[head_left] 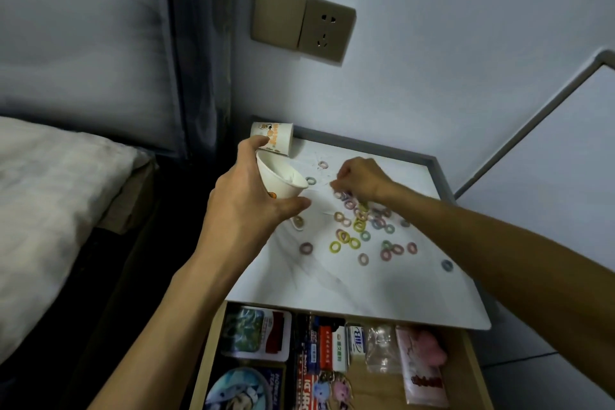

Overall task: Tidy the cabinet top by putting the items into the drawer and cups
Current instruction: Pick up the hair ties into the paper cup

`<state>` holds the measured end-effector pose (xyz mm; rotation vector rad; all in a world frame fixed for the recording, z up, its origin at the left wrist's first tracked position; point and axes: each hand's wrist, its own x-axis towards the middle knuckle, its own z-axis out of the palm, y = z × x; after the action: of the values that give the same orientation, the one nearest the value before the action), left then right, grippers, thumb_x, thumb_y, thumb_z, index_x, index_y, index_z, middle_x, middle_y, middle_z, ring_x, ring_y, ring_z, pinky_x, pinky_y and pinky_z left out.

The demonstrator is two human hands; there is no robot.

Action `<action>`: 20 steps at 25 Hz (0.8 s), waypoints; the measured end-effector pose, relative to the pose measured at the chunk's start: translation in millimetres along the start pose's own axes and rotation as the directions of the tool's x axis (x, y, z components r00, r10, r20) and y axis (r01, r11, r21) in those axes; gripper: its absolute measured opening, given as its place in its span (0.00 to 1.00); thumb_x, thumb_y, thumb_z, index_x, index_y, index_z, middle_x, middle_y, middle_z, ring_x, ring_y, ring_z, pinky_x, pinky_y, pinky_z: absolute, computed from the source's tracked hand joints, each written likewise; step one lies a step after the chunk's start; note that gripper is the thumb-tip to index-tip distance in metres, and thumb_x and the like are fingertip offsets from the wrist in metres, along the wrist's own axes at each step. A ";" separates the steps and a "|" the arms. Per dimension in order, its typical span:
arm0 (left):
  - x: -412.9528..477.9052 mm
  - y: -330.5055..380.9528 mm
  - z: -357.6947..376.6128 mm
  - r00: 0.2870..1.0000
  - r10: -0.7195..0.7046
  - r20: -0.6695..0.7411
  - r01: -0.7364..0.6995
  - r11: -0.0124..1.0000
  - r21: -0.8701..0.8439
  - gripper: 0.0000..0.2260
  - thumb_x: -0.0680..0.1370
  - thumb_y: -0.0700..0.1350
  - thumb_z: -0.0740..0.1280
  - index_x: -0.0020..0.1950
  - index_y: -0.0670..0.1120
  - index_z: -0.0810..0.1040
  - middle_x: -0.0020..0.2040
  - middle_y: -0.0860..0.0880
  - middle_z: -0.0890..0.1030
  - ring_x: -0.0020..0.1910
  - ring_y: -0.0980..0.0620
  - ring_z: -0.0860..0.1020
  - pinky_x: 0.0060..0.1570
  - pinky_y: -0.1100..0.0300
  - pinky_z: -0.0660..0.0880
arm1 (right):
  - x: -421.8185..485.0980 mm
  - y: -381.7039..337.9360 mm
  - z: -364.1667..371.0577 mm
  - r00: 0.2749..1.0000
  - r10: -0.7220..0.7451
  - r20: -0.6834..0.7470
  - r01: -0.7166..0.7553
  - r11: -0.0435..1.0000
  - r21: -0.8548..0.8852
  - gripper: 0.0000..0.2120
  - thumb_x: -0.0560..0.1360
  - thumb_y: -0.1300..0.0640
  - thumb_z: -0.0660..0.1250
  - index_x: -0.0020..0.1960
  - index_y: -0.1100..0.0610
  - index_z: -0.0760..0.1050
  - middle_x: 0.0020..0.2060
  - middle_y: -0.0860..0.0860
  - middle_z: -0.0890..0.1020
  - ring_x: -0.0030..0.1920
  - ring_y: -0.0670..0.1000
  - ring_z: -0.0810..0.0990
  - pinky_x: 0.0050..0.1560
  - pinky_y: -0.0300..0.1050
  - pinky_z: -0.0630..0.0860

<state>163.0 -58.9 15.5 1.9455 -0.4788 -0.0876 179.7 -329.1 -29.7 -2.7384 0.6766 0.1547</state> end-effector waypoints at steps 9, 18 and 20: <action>5.9 -4.7 4.5 1.000 0.014 -0.002 -0.014 1.000 0.028 0.41 0.63 0.52 0.81 0.70 0.56 0.64 0.60 0.51 0.77 0.53 0.48 0.78 0.54 0.48 0.78 | 16.5 8.5 -2.6 0.994 0.075 -0.078 -0.063 0.986 0.152 0.07 0.72 0.56 0.75 0.48 0.58 0.82 0.40 0.51 0.83 0.40 0.48 0.79 0.43 0.41 0.74; 1.0 -1.7 7.6 1.000 0.005 0.012 -0.005 0.999 0.032 0.41 0.62 0.52 0.81 0.70 0.57 0.63 0.59 0.51 0.78 0.48 0.49 0.79 0.51 0.48 0.79 | 2.1 37.0 1.3 0.983 0.163 -0.086 -0.172 0.977 -0.123 0.06 0.70 0.55 0.71 0.42 0.58 0.82 0.39 0.55 0.84 0.41 0.56 0.82 0.45 0.49 0.80; 1.6 -2.3 7.3 1.000 -0.002 0.009 0.001 0.999 0.033 0.41 0.62 0.52 0.81 0.70 0.57 0.63 0.59 0.51 0.77 0.49 0.49 0.79 0.50 0.48 0.79 | 2.5 34.6 3.9 0.983 0.169 -0.068 -0.174 0.982 -0.079 0.06 0.70 0.55 0.73 0.41 0.58 0.82 0.40 0.55 0.84 0.43 0.56 0.82 0.44 0.47 0.80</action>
<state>163.1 -65.1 10.6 1.9784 -0.4873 -0.0896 165.6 -357.9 -43.3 -2.7728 0.9443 0.1424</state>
